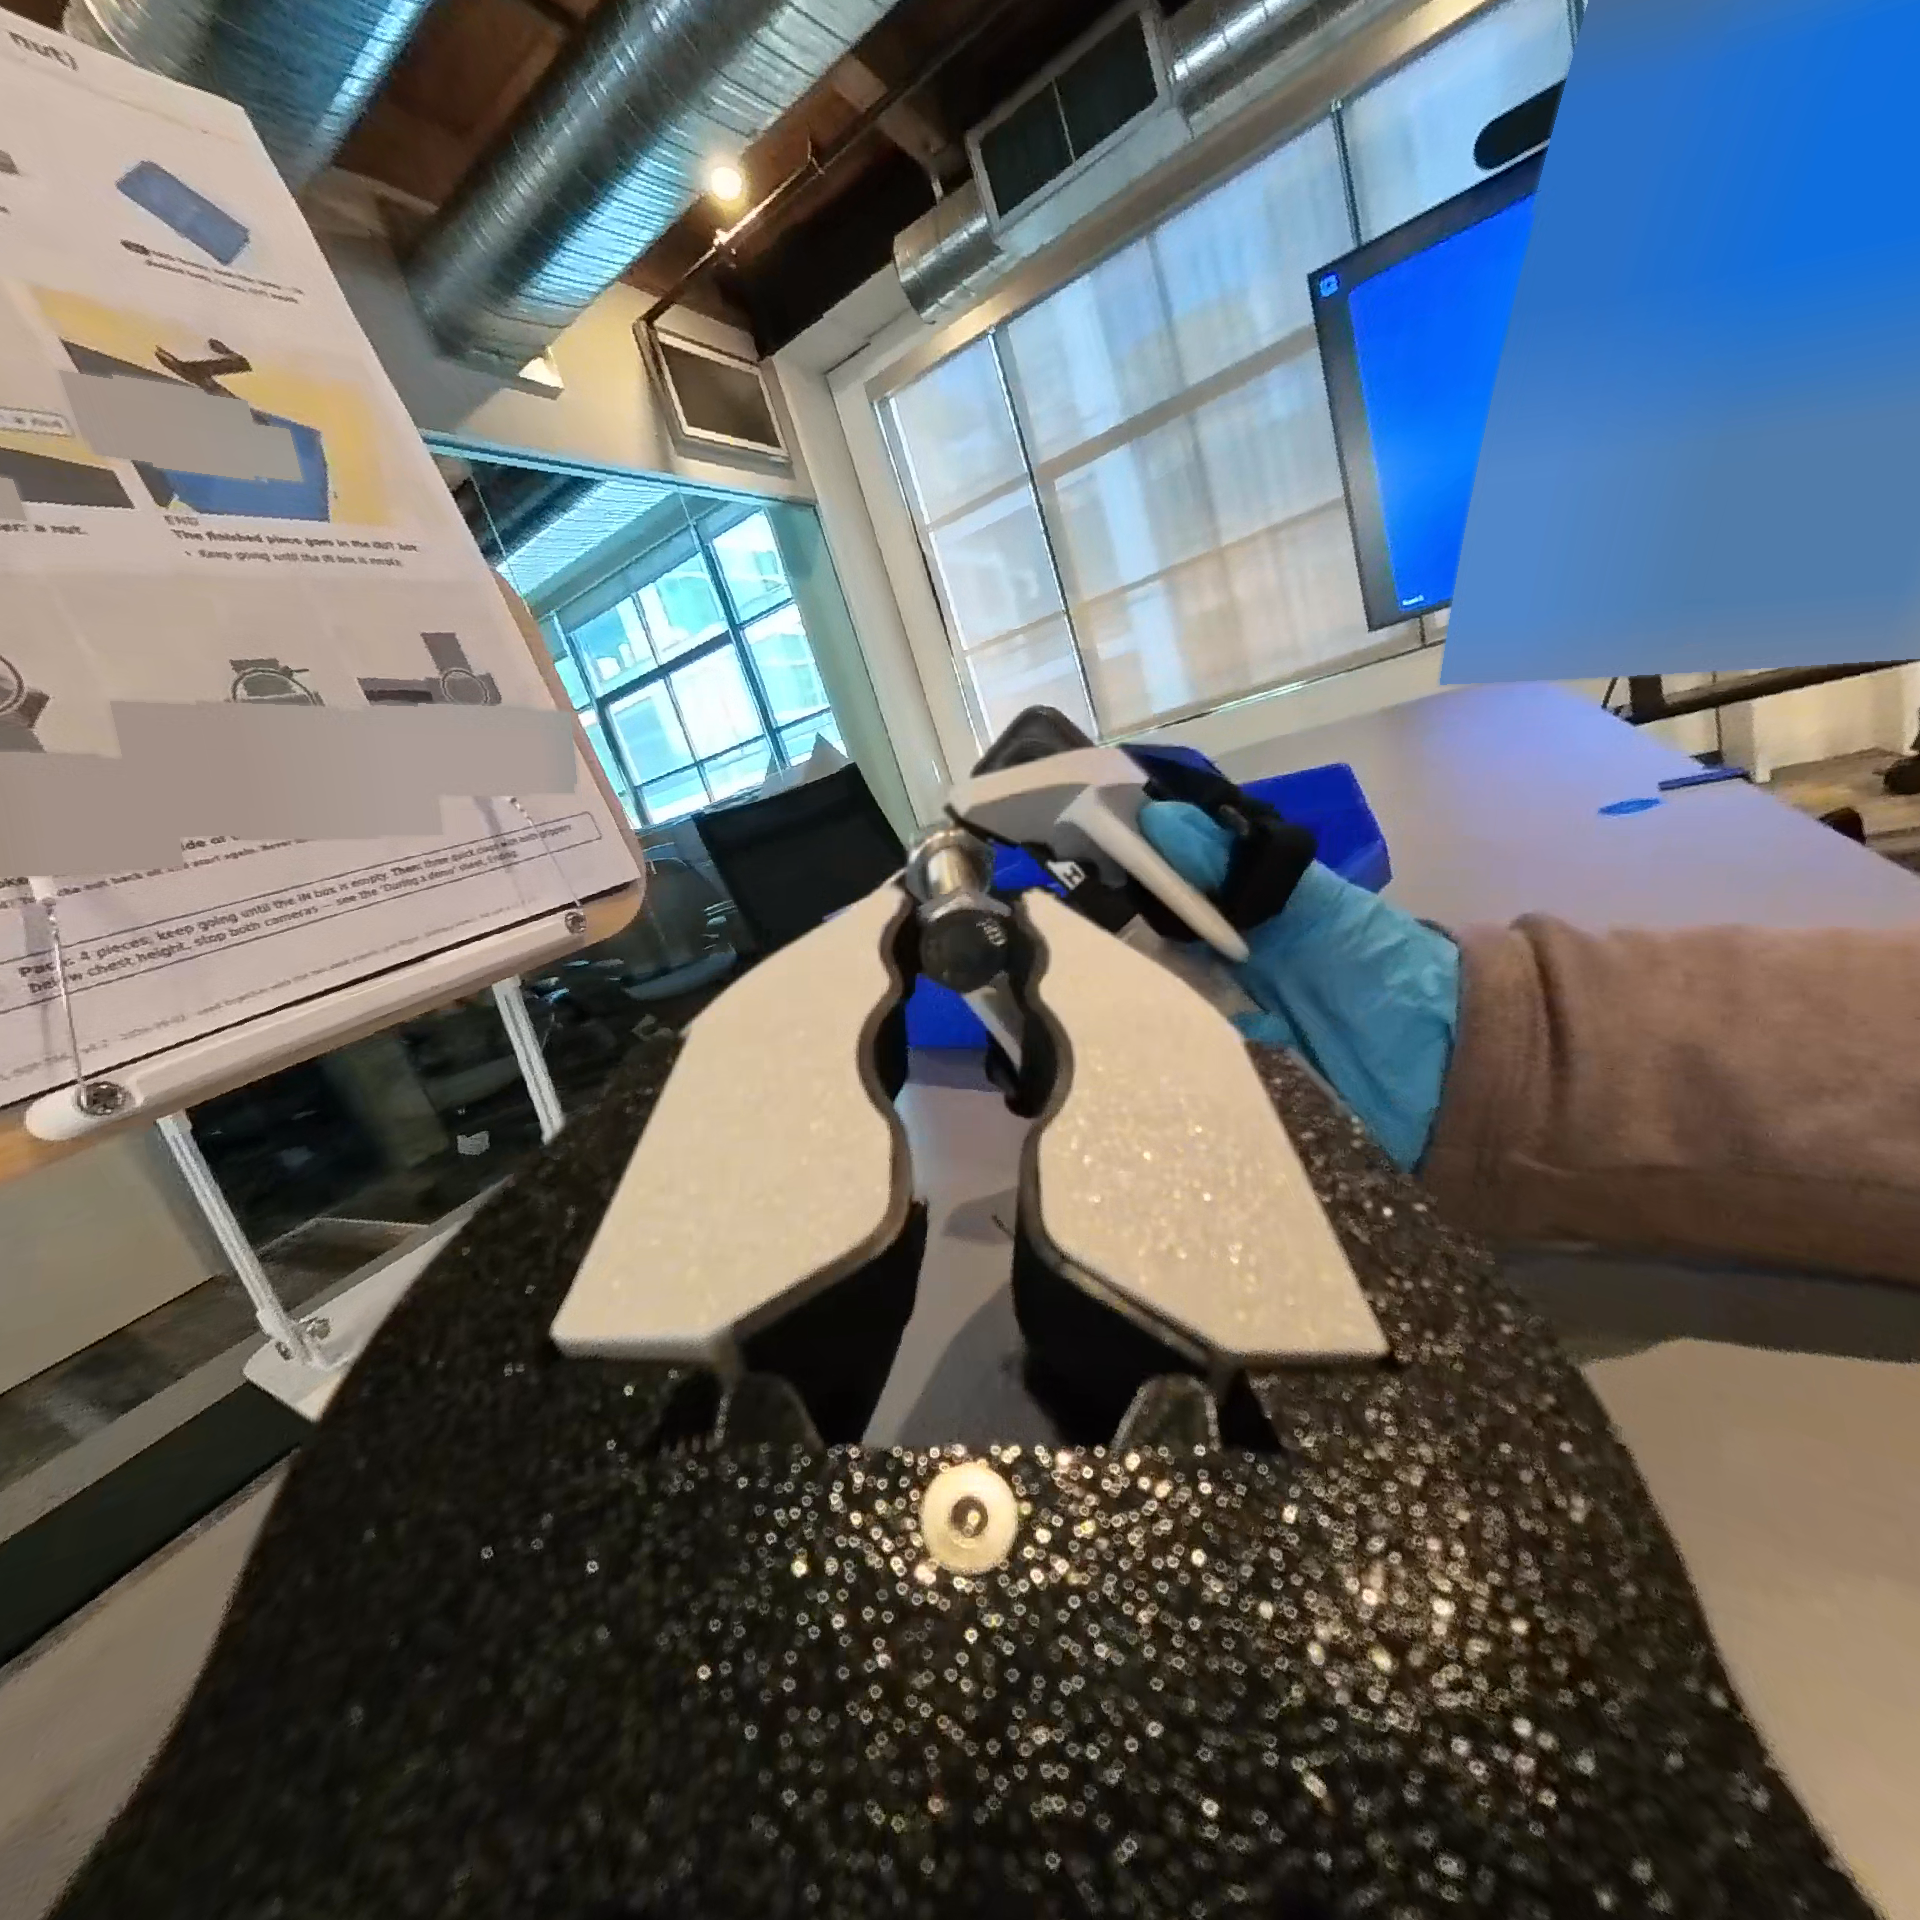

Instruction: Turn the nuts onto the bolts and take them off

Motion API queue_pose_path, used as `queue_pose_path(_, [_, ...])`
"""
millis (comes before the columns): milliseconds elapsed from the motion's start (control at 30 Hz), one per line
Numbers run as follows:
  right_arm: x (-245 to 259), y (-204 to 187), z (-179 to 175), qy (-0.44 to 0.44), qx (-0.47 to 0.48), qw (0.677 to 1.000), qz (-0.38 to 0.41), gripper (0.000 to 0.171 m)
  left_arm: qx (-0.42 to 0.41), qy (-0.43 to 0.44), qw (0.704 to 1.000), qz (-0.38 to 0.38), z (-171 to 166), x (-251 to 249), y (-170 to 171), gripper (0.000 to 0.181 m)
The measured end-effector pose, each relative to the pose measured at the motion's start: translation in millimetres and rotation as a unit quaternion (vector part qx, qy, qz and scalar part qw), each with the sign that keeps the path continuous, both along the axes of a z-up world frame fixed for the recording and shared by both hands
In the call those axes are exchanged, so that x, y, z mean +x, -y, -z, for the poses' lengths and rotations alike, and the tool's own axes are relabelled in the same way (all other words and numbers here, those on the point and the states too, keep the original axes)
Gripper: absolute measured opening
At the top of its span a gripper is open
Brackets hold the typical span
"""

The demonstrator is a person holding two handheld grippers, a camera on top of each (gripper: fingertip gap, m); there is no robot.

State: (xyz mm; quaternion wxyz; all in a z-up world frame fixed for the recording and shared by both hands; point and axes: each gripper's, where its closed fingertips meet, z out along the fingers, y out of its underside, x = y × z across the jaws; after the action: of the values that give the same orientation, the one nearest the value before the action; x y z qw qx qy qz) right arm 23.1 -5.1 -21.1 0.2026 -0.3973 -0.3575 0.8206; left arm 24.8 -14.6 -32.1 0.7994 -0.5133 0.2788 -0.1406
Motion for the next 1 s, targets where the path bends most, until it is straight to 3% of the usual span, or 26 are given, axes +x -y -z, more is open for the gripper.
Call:
queue_pose_path(167, [5,4,-1,-0.033,0.089,0.995,0.036,0.017,-0.021,0.003,0.999,0.029,0,5,4,0.016])
queue_pose_path(367, [23,28,-14,-0.192,0.289,0.93,0.12,0.017,-0.094,0.041,0.984,0.145,-11,18,25,0.016])
queue_pose_path(633, [28,38,-15,-0.219,0.337,0.909,0.114,0.017,-0.139,0.046,0.97,0.193,-13,21,35,0.016])
queue_pose_path(800, [29,44,-19,-0.226,0.373,0.891,0.127,0.016,-0.191,0.089,0.941,0.264,-15,22,40,0.017])
queue_pose_path(900, [30,58,-30,-0.223,0.429,0.864,0.137,0.016,-0.17,0.1,0.933,0.3,-27,23,53,0.016])
queue_pose_path(1000, [31,75,-42,-0.213,0.518,0.813,0.16,0.016,-0.156,0.106,0.92,0.344,-39,24,68,0.016])
